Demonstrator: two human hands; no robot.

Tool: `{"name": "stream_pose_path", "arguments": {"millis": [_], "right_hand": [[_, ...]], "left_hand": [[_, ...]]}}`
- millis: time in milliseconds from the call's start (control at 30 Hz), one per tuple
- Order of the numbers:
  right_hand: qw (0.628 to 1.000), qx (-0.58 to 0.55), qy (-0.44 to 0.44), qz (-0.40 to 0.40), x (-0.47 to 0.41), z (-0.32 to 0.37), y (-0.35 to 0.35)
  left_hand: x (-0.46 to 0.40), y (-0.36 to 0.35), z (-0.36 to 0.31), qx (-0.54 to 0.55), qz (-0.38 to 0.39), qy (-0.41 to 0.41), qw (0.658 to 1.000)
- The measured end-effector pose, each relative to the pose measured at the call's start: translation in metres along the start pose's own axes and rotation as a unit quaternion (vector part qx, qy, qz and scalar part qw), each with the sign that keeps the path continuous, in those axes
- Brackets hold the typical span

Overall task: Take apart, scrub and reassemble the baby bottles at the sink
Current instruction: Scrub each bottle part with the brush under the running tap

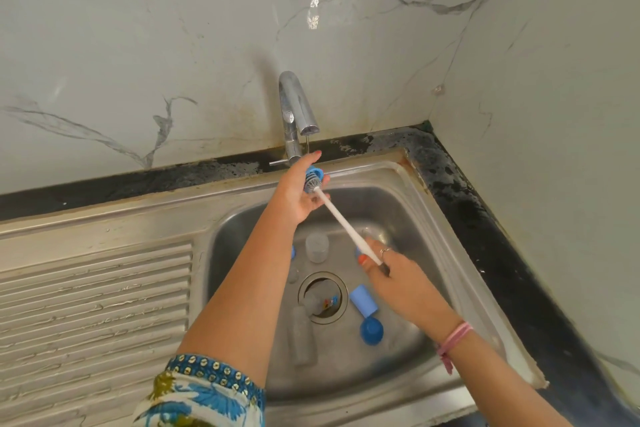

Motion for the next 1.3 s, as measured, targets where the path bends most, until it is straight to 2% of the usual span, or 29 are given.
{"name": "stream_pose_path", "arguments": {"millis": [33, 67, 100, 133, 167, 200, 267, 300, 333, 400, 500, 633, 700, 800, 867, 900, 933, 1000, 1033, 1067, 1100, 1133, 1167, 1200, 1233, 1267, 1300], "right_hand": [[0.98, -0.167, -0.08, 0.068, 0.004, -0.004, -0.014], [0.924, -0.316, -0.162, 0.142, 0.012, -0.002, -0.029], [0.861, -0.415, -0.214, 0.201, 0.021, 0.005, -0.039], [0.821, -0.462, -0.232, 0.241, 0.026, 0.011, -0.043], [0.813, -0.472, -0.226, 0.257, 0.027, 0.014, -0.043], [0.827, -0.455, -0.211, 0.252, 0.026, 0.013, -0.042], [0.893, -0.366, -0.17, 0.198, 0.018, 0.004, -0.034], [0.928, -0.302, -0.143, 0.163, 0.012, -0.001, -0.029], [0.958, -0.233, -0.11, 0.125, 0.006, -0.005, -0.022], [0.991, -0.115, -0.031, 0.057, -0.004, -0.003, -0.008], [0.999, -0.024, 0.037, -0.01, -0.009, 0.002, 0.003], [0.997, 0.004, 0.048, -0.053, -0.009, 0.004, 0.01], [0.994, -0.109, -0.025, 0.0, -0.006, -0.002, 0.002], [0.927, -0.33, -0.143, 0.103, 0.006, -0.004, -0.019], [0.884, -0.409, -0.183, 0.13, 0.012, -0.004, -0.027], [0.876, -0.421, -0.194, 0.131, 0.014, -0.004, -0.03], [0.896, -0.389, -0.181, 0.114, 0.013, -0.005, -0.028], [0.98, -0.179, -0.077, 0.041, 0.004, -0.002, -0.01], [0.996, -0.089, -0.022, 0.005, 0.0, 0.003, -0.002], [0.997, -0.075, -0.01, -0.003, -0.003, 0.004, -0.001], [0.989, -0.144, -0.042, 0.016, -0.003, 0.0, -0.005], [0.952, -0.281, -0.105, 0.058, -0.002, -0.003, -0.014], [0.875, -0.435, -0.177, 0.119, 0.003, -0.001, -0.026], [0.776, -0.557, -0.234, 0.18, 0.01, 0.008, -0.035], [0.68, -0.637, -0.269, 0.244, 0.018, 0.02, -0.042], [0.604, -0.683, -0.287, 0.294, 0.025, 0.031, -0.044], [0.57, -0.7, -0.29, 0.318, 0.027, 0.037, -0.044]], "left_hand": [[0.001, -0.002, 0.002, 0.035, 0.005, 0.004, 0.999], [0.001, -0.003, 0.004, 0.077, 0.013, 0.009, 0.997], [0.0, -0.004, 0.004, 0.116, 0.026, 0.013, 0.993], [0.0, -0.003, 0.004, 0.134, 0.035, 0.014, 0.99], [-0.001, -0.001, 0.004, 0.124, 0.035, 0.011, 0.992], [-0.003, 0.003, 0.005, 0.074, 0.021, 0.003, 0.997], [-0.008, 0.012, 0.006, -0.084, -0.022, -0.02, 0.996], [-0.008, 0.015, 0.005, -0.125, -0.035, -0.028, 0.991], [-0.009, 0.016, 0.003, -0.124, -0.033, -0.031, 0.991], [-0.009, 0.015, 0.002, -0.044, -0.011, -0.015, 0.999], [-0.004, 0.008, -0.002, 0.049, 0.013, 0.009, 0.999], [-0.003, 0.006, 0.001, 0.049, -0.007, -0.001, 0.999], [-0.005, 0.006, 0.006, 0.092, 0.003, 0.011, 0.996], [-0.007, 0.009, 0.013, 0.155, 0.022, 0.026, 0.987], [-0.008, 0.012, 0.016, 0.154, 0.028, 0.019, 0.987], [-0.008, 0.014, 0.016, 0.141, 0.027, 0.013, 0.99], [-0.007, 0.015, 0.016, 0.12, 0.025, 0.008, 0.992], [-0.006, 0.013, 0.014, 0.084, 0.027, 0.005, 0.996], [-0.005, 0.011, 0.012, 0.079, 0.029, 0.003, 0.996], [-0.004, 0.009, 0.01, 0.085, 0.033, 0.002, 0.996], [-0.003, 0.005, 0.008, 0.098, 0.041, 0.001, 0.994], [-0.001, 0.001, 0.005, 0.114, 0.053, 0.002, 0.992], [0.001, -0.003, 0.003, 0.13, 0.069, 0.004, 0.989], [0.004, -0.008, 0.001, 0.143, 0.087, 0.004, 0.986], [0.005, -0.011, -0.001, 0.155, 0.101, 0.003, 0.983], [0.006, -0.012, -0.002, 0.165, 0.111, 0.002, 0.98], [0.006, -0.012, -0.003, 0.17, 0.115, 0.0, 0.979]]}}
Point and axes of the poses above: each hand's wrist, its own x-axis away from the middle knuckle, its own y-axis out of the back of the hand, z = x × y, the point moved 10 cm from there along -x, towards the middle knuckle, and after that the axes turned 8 degrees about -z, right-handed, at the moved point
